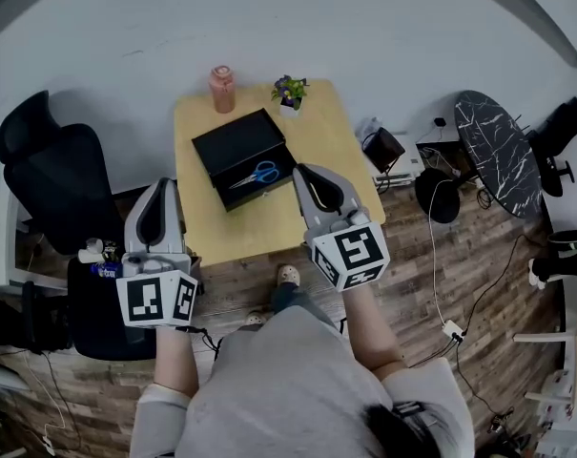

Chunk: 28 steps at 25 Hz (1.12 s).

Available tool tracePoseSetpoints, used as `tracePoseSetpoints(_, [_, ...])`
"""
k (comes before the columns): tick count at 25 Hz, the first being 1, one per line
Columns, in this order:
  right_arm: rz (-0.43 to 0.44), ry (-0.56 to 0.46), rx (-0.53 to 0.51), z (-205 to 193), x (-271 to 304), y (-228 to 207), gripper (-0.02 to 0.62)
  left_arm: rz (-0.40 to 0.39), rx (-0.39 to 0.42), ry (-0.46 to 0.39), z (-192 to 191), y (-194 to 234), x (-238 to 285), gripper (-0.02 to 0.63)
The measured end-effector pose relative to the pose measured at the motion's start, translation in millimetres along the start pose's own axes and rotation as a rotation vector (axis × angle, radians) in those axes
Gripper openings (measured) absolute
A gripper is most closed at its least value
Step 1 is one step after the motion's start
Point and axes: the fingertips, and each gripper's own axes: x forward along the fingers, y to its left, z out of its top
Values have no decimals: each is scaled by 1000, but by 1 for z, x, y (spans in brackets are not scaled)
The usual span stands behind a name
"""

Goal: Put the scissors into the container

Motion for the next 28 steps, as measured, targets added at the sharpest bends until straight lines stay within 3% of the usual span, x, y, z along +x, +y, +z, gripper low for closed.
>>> tracePoseSetpoints(8, [-66,-94,-4,27,-25,4,5,-29,-8,-14,7,-3,-11,58])
tracePoseSetpoints(28, [-71,-119,-10,37,-37,17,5,-22,-26,-21,9,0,-27,60])
